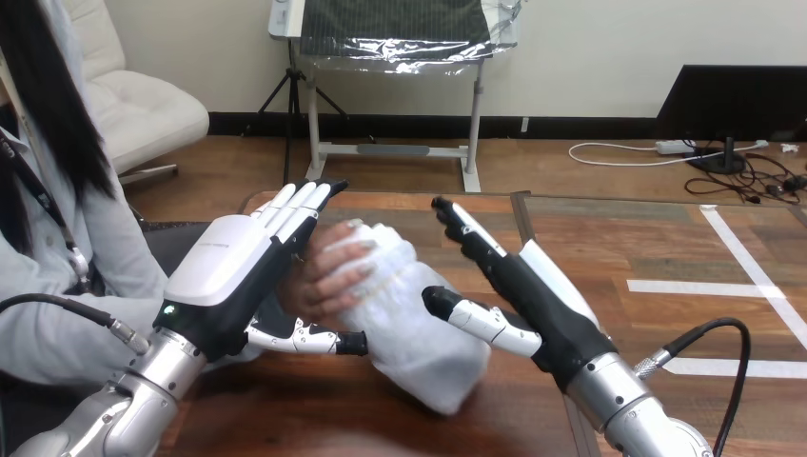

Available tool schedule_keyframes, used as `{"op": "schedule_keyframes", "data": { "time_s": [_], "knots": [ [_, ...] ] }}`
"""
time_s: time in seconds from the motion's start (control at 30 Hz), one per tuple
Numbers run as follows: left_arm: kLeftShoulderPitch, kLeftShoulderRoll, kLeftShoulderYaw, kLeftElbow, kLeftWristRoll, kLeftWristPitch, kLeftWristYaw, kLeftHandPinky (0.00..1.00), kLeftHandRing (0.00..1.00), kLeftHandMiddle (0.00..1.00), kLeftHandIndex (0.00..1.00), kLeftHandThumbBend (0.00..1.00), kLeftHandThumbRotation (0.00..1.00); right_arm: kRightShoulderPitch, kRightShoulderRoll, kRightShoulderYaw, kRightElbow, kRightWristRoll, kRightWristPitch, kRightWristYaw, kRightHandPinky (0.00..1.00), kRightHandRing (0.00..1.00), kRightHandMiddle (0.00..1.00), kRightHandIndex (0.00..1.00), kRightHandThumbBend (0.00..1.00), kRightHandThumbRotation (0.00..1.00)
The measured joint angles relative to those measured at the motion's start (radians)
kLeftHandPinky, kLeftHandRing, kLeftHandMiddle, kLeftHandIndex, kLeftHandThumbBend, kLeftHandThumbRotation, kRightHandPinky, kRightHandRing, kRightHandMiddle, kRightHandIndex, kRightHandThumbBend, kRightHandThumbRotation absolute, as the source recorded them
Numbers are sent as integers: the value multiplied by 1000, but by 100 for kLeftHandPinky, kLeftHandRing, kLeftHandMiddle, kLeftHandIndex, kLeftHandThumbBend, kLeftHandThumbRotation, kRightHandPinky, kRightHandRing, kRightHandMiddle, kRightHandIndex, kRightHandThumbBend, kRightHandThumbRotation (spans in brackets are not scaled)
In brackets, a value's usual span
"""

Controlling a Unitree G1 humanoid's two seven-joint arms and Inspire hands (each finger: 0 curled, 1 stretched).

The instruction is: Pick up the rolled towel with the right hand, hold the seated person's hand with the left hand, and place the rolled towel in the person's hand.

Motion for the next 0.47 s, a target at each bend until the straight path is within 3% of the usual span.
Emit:
{"op": "schedule_keyframes", "data": {
  "time_s": [0.23,0.47],
  "knots": [
    [30,1,16,-48,-4,-24,16,96,100,100,100,100,66,-9,0,-4,30,-7,-103,-53,100,100,100,100,100,86],
    [75,2,46,-136,-5,-50,39,96,100,100,100,100,69,-13,-3,-20,53,-70,-222,-150,100,100,100,100,100,88]
  ]
}}
